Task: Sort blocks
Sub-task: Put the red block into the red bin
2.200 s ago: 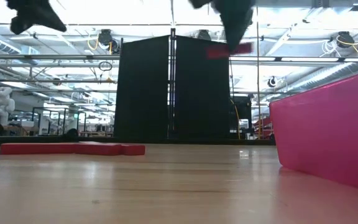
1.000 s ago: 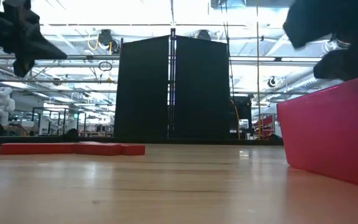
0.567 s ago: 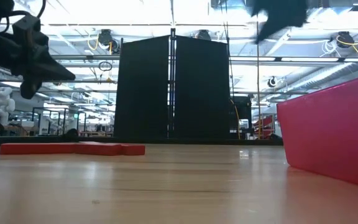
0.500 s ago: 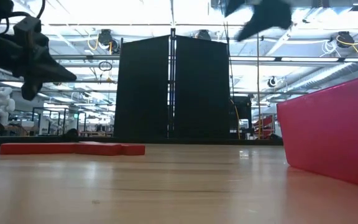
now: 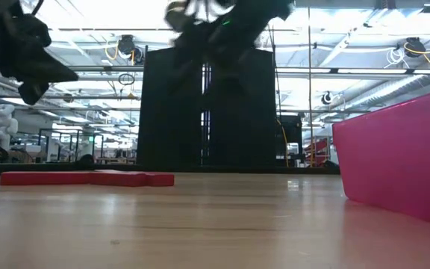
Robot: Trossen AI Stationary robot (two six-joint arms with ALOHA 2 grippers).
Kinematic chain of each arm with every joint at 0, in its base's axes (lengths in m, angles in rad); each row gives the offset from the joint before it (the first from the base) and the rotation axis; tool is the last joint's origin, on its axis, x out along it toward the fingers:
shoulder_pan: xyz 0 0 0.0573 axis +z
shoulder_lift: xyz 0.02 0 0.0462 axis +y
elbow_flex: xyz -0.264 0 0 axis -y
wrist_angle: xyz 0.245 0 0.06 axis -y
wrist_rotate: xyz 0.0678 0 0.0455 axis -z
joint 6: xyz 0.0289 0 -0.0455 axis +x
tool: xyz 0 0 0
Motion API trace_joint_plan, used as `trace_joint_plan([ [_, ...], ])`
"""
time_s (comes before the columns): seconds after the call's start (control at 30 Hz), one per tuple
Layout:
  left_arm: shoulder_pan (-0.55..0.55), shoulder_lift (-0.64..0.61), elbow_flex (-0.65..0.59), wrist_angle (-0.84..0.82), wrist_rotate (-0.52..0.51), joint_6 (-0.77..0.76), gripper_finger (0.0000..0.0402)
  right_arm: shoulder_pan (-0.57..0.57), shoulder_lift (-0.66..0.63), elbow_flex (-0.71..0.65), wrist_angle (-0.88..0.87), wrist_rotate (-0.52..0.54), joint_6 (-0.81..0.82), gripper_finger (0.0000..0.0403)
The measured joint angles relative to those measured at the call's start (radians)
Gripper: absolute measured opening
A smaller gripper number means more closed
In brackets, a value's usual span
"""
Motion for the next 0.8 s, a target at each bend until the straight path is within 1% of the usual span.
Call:
trace_joint_plan([
  [0.1, -0.029, 0.000, 0.023, -0.070, 0.039, 0.001, 0.0000, -0.022, 0.118, 0.154, -0.094, -0.050, -0.094, 0.0292],
  [0.17, -0.046, 0.000, 0.023, -0.088, 0.034, -0.012, 0.0000, -0.030, 0.198, 0.271, -0.186, -0.054, -0.155, 0.0292],
  [0.23, -0.059, 0.000, 0.018, -0.087, -0.007, -0.015, 0.0000, -0.039, 0.272, 0.374, -0.265, -0.055, -0.209, 0.0292],
  [0.33, -0.076, 0.000, -0.005, -0.077, -0.103, -0.015, 0.0000, -0.056, 0.365, 0.503, -0.378, -0.058, -0.250, 0.0292],
  [0.37, -0.082, 0.000, -0.025, -0.047, -0.134, -0.015, 0.0000, -0.061, 0.389, 0.537, -0.405, -0.057, -0.259, 0.0292],
  [0.43, -0.098, 0.000, -0.076, 0.022, -0.161, -0.016, 0.0000, -0.067, 0.426, 0.592, -0.445, -0.059, -0.275, 0.0292],
  [0.53, -0.127, 0.014, -0.093, 0.110, -0.163, 0.034, 0.0000, -0.072, 0.460, 0.633, -0.454, -0.084, -0.285, 0.0292],
  [0.63, -0.152, 0.003, -0.098, 0.118, -0.153, 0.077, 0.0000, -0.072, 0.472, 0.636, -0.459, -0.096, -0.282, 0.0292],
  [0.7, -0.164, 0.000, -0.098, 0.118, -0.106, 0.084, 0.0000, -0.074, 0.478, 0.636, -0.464, -0.123, -0.273, 0.0292],
  [0.8, -0.182, 0.000, -0.098, 0.118, 0.019, 0.084, 0.0000, -0.063, 0.494, 0.636, -0.462, -0.132, -0.275, 0.0292],
])
